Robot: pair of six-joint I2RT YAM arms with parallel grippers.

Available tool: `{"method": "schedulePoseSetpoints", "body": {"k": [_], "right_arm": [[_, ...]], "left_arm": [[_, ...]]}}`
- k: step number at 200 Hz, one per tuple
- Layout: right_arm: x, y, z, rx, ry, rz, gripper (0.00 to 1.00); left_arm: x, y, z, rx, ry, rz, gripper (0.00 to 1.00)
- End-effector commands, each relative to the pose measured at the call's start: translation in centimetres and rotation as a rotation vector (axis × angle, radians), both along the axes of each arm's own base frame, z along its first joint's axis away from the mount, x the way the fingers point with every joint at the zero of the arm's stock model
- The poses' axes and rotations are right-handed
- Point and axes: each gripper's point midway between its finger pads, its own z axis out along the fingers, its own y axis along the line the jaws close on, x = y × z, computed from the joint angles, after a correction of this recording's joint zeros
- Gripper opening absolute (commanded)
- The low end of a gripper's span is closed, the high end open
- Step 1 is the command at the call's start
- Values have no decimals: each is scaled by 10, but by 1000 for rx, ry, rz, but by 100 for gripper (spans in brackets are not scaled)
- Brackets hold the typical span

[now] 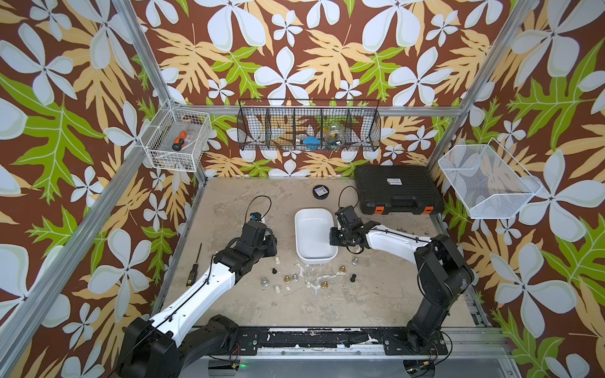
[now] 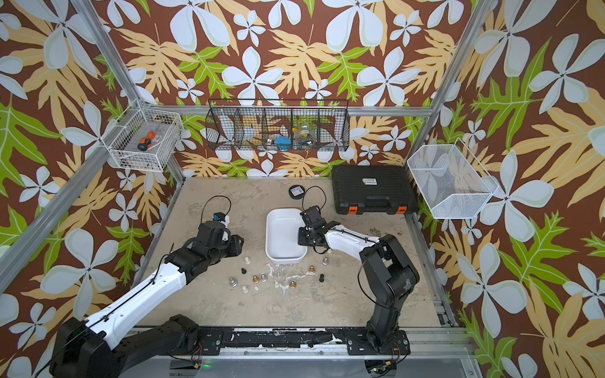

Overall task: Put the chess pieces into the storage box
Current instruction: Move the storage box to the center of the board, then pick up the chess piece at the center of the board.

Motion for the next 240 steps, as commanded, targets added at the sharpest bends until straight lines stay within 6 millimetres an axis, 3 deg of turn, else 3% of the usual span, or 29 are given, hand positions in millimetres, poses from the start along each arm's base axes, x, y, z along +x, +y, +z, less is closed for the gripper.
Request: {"method": "schedulePoseSetpoints", "body": {"k": [1, 32, 79, 144, 163, 203, 219, 240], "right_arm": [[2, 7, 1, 58, 6, -53, 9], [-1, 12, 2, 62, -4, -67, 11], [-1, 3, 4, 13, -18, -84, 16], [-1, 2, 19, 11, -54, -80, 37], [3, 6, 47, 45, -127, -60, 40], [10, -9, 146, 24, -456, 7, 47], [1, -11, 161, 30, -559, 73, 48], [-18, -1, 156, 101, -625, 191, 50]], "left_arm": [[3, -3, 2, -8, -7, -9, 48], [3, -5, -4, 1, 14, -26, 48], [2, -3, -11, 26, 33, -26, 48], [1, -8, -21, 20, 69, -54, 48], [-1, -14, -24, 9, 91, -81, 45], [-3, -20, -43, 54, 167, -95, 40], [-5, -19, -53, 102, 209, -80, 40], [-5, -11, -64, 150, 251, -39, 40]]}}
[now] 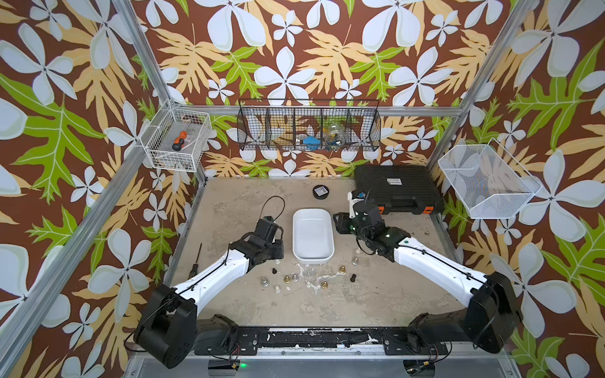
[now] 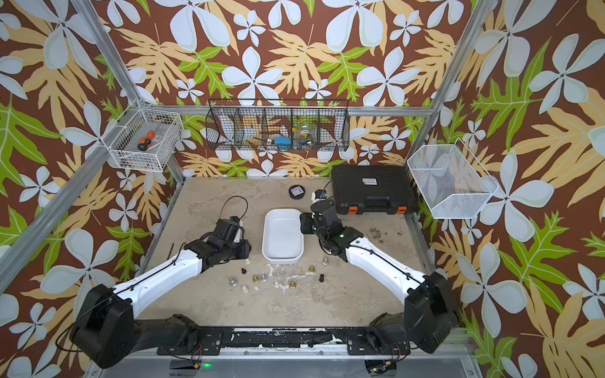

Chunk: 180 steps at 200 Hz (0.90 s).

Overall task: Put the chess pieces into the storage box
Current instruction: Pick up the chess piece at the center of the board.

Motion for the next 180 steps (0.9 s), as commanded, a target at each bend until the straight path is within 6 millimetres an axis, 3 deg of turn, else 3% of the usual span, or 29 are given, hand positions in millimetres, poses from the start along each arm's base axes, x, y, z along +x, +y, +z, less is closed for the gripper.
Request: {"method": "schedulePoseSetpoints", "body": {"k": [1, 36, 53, 83, 124, 180], "right_arm": [[-13, 14, 5, -7, -135, 159, 50], [-64, 41, -7, 148, -242, 431, 52], [-88, 41, -6, 193, -344, 515, 56], [-108, 40, -7, 229, -421, 575, 58], [-117, 34, -8, 259, -459, 563, 58], [-111, 31, -11, 237, -449, 526, 58]], "left_arm": [[-3, 13, -11, 75, 46, 54, 40], [-9, 17, -20, 85, 79, 78, 40], [-11, 15, -24, 87, 94, 63, 40], [-12, 8, -29, 101, 110, 45, 38], [-9, 11, -34, 138, 109, 58, 38], [-5, 10, -44, 159, 125, 51, 35]]}}
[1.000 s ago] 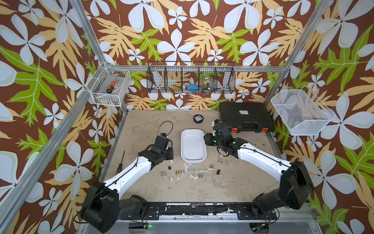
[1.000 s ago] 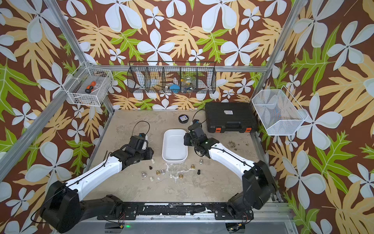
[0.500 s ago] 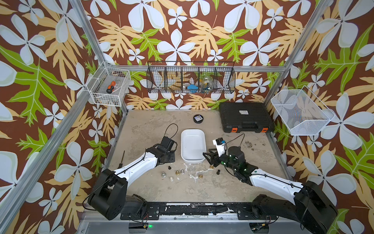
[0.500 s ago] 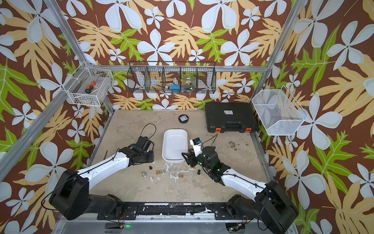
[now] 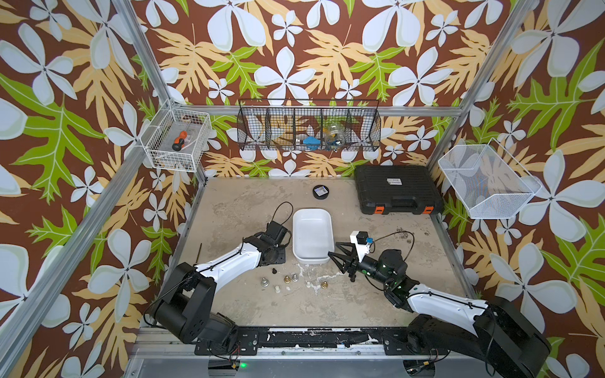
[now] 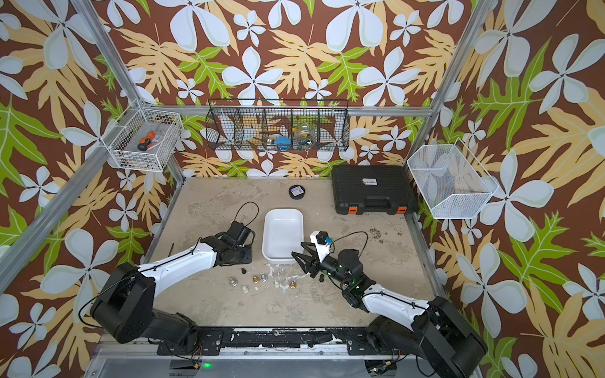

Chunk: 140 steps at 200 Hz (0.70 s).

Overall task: Put the chess pieces into the storage box
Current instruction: Pick up the chess piece at the center of the board.

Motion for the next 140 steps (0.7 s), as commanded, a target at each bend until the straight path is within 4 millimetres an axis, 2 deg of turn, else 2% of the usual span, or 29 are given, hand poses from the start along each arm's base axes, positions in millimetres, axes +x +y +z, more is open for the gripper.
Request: {"method": "schedulePoseSetpoints", "body": {"k": [1, 59, 140], "right_arm": [[3, -1, 9, 22, -28, -16, 58], [9, -1, 5, 8, -8, -40, 58], [10, -3, 6, 9, -10, -52, 58]], "left_arm": [[3, -1, -1, 12, -6, -6, 35], [3, -3, -4, 0, -6, -13, 24], [1, -3, -8, -5, 3, -14, 19]]}}
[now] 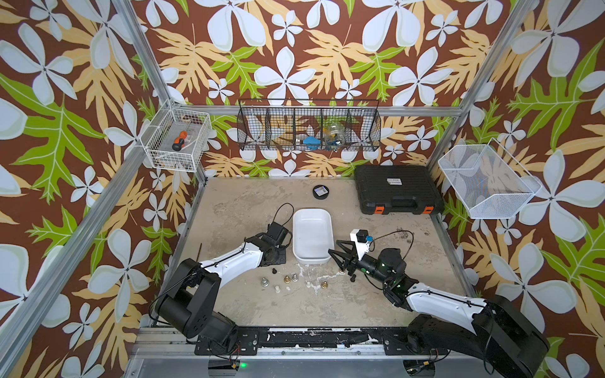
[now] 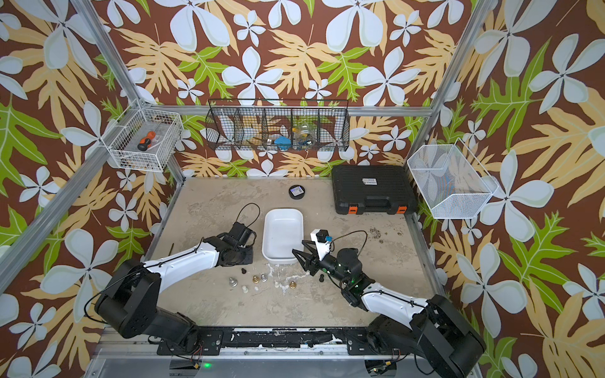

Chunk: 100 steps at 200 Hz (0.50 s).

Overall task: Put the chess pieces into the storage box
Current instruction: Pick up the chess piece at the center of the board.

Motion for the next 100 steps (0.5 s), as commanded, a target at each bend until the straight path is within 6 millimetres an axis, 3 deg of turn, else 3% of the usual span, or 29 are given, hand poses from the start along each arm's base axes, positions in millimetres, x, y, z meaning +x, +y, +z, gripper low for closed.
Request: {"method": "schedulePoseSetpoints", "body": {"k": [1, 19, 100], "right_arm": [[2, -1, 6, 14, -14, -13, 58], [3, -3, 6, 14, -15, -21, 58], [4, -6, 7, 12, -16, -44, 58]], "left_arm": [[-2, -1, -1, -3, 3, -10, 19], [-2, 0, -1, -1, 3, -5, 14], [-1, 4, 11, 4, -31, 3, 11]]}}
